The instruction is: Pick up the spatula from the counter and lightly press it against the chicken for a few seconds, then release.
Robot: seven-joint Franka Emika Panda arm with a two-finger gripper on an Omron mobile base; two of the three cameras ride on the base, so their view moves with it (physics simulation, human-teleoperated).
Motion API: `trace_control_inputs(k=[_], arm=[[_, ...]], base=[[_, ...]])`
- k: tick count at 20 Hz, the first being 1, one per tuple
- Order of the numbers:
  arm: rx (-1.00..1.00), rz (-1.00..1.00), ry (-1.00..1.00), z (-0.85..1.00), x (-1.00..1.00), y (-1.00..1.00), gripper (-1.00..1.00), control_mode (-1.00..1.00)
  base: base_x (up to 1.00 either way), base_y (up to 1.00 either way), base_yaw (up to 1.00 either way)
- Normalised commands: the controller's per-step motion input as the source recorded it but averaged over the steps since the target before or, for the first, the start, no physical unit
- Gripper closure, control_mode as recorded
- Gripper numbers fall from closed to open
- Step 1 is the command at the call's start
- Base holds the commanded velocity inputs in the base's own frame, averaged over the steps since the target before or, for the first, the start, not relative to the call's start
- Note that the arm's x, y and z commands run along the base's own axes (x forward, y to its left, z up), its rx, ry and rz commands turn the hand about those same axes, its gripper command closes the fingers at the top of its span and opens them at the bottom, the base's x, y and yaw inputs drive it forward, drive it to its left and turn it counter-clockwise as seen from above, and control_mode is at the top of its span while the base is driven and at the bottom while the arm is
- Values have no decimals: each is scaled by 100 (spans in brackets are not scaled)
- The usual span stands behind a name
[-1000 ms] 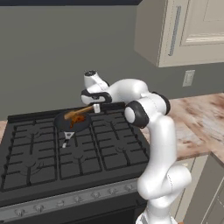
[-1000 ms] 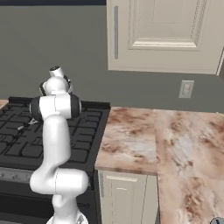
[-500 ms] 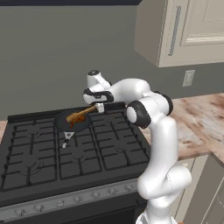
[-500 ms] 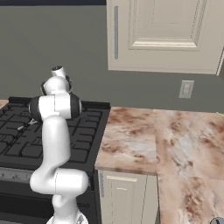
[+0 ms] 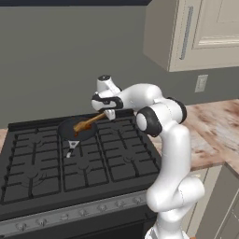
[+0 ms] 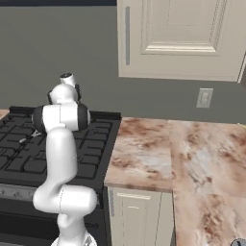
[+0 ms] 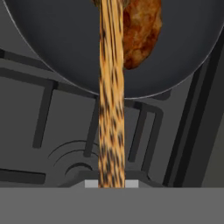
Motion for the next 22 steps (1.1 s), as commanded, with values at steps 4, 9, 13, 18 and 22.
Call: trace_control_inputs(k=[4,9,13,18,22], arm=[[0,1,0,-4,11,0,100,-100],[0,0,0,-3,13,0,100,-100],[0,0,0,-5,18,0,100,-100],[0,0,0,-6,16,0,100,-100],[0,0,0,-5,16,0,100,-100]], base=[[0,0,0],[0,0,0],[0,0,0],[0,0,0],[0,0,0]])
